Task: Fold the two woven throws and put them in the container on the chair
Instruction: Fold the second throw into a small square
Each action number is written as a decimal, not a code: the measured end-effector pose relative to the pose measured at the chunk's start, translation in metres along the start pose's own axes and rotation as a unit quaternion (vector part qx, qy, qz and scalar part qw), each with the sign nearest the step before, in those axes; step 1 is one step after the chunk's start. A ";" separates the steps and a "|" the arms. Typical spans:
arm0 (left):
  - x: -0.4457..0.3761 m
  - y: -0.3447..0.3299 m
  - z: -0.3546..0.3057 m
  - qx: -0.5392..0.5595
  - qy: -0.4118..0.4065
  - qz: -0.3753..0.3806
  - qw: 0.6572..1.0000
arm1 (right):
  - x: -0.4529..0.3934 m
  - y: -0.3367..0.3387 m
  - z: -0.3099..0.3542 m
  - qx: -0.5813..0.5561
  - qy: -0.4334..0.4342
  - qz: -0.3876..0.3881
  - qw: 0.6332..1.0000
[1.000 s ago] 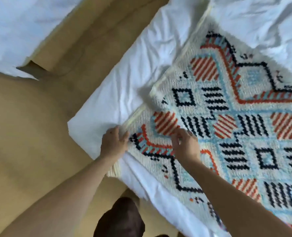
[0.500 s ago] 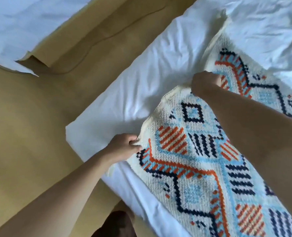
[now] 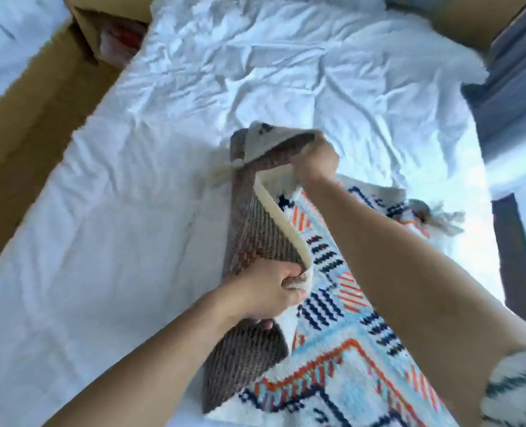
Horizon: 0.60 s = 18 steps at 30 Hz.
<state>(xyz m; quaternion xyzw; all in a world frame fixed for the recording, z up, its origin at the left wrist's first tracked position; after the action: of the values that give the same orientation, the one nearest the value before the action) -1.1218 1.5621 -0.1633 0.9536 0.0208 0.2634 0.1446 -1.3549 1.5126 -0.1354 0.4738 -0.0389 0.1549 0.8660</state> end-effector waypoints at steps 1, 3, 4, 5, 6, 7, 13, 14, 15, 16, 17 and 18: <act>-0.014 -0.030 -0.029 -0.021 -0.016 0.029 0.999 | -0.013 0.035 -0.030 -0.001 -0.008 -0.021 1.000; -0.035 -0.092 -0.083 -0.058 -0.049 0.091 0.993 | -0.042 0.100 -0.100 -0.024 -0.056 -0.052 0.997; -0.044 -0.124 -0.106 -0.070 -0.059 0.126 0.988 | -0.053 0.131 -0.135 -0.044 -0.080 -0.063 0.994; -0.052 -0.157 -0.127 -0.090 -0.068 0.166 0.980 | -0.062 0.159 -0.173 -0.070 -0.100 -0.072 0.990; -0.058 -0.191 -0.143 -0.123 -0.074 0.207 0.968 | -0.068 0.181 -0.212 -0.098 -0.117 -0.071 0.986; -0.062 -0.224 -0.156 -0.157 -0.080 0.243 0.954 | -0.068 0.200 -0.249 -0.118 -0.132 -0.056 0.983; -0.071 -0.378 -0.149 -0.237 -0.098 0.327 0.910 | 0.004 0.208 -0.488 -0.089 -0.308 0.097 0.942; -0.071 -0.392 -0.138 -0.239 -0.109 0.319 0.911 | 0.030 0.198 -0.521 -0.084 -0.337 0.122 0.930; -0.070 -0.401 -0.125 -0.233 -0.113 0.301 0.918 | 0.056 0.186 -0.552 -0.076 -0.362 0.141 0.918; -0.070 -0.406 -0.109 -0.217 -0.104 0.272 0.932 | 0.084 0.173 -0.578 -0.068 -0.383 0.158 0.908; -0.070 -0.405 -0.090 -0.206 -0.082 0.239 0.945 | 0.112 0.161 -0.598 -0.060 -0.398 0.173 0.899; -0.068 -0.399 -0.067 -0.213 -0.058 0.204 0.954 | 0.139 0.149 -0.613 -0.051 -0.408 0.182 0.893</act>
<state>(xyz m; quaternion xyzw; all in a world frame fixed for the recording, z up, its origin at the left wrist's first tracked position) -1.1995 1.9539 -0.2568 0.8982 -0.2391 0.2304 0.2881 -1.3177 2.1304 -0.3209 0.4347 -0.4823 0.1008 0.7538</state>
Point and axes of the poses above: each hand's wrist, its own x-axis away from the middle knuckle, its own y-axis out of the back of the hand, z = x × y, the point moved 5 cm from there along -x, towards the middle knuckle, and after that the axes turned 8 degrees about -y, right-handed, at the moved point
